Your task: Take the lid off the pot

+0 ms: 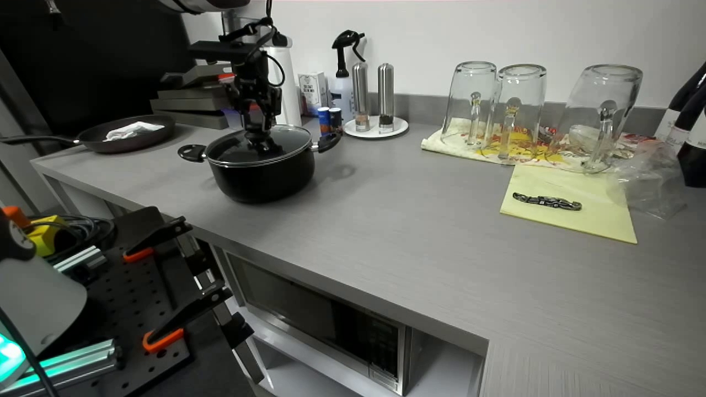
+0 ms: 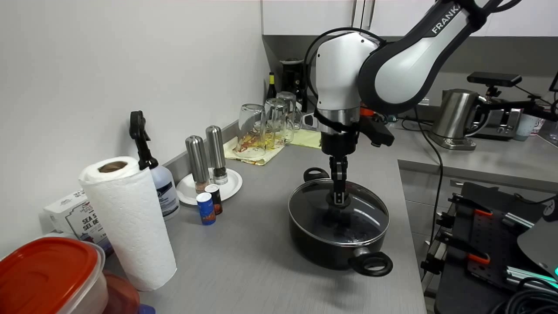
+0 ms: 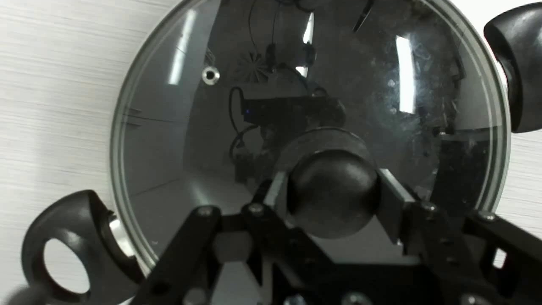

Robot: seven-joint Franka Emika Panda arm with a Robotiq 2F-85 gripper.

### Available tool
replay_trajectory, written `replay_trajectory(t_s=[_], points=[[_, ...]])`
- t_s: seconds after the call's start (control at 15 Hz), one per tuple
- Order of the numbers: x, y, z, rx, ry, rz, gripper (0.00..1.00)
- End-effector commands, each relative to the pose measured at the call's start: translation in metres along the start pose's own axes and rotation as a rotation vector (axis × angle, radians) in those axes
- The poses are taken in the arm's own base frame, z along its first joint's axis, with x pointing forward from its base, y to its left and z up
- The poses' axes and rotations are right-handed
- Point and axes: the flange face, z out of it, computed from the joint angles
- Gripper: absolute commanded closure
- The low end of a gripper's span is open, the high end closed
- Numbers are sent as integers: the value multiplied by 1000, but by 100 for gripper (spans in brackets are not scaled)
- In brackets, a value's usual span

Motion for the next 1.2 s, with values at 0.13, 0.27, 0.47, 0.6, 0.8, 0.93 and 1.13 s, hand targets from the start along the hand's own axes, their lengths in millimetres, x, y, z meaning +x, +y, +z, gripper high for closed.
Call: replay_trajectory(t_s=[0.13,0.27,0.47,0.6,0.8,0.93,1.13], points=[[-8,2,-56,-34,91,-12,74],[-12,10,-80,-45,132,3,74],[-19,38,-111,-55,191,63,74],[-24,65,-125,-61,215,123,74],[-37,121,-134,-57,229,247,74],[-49,162,-134,-54,231,344,74],[-70,221,-127,-54,231,491,74]])
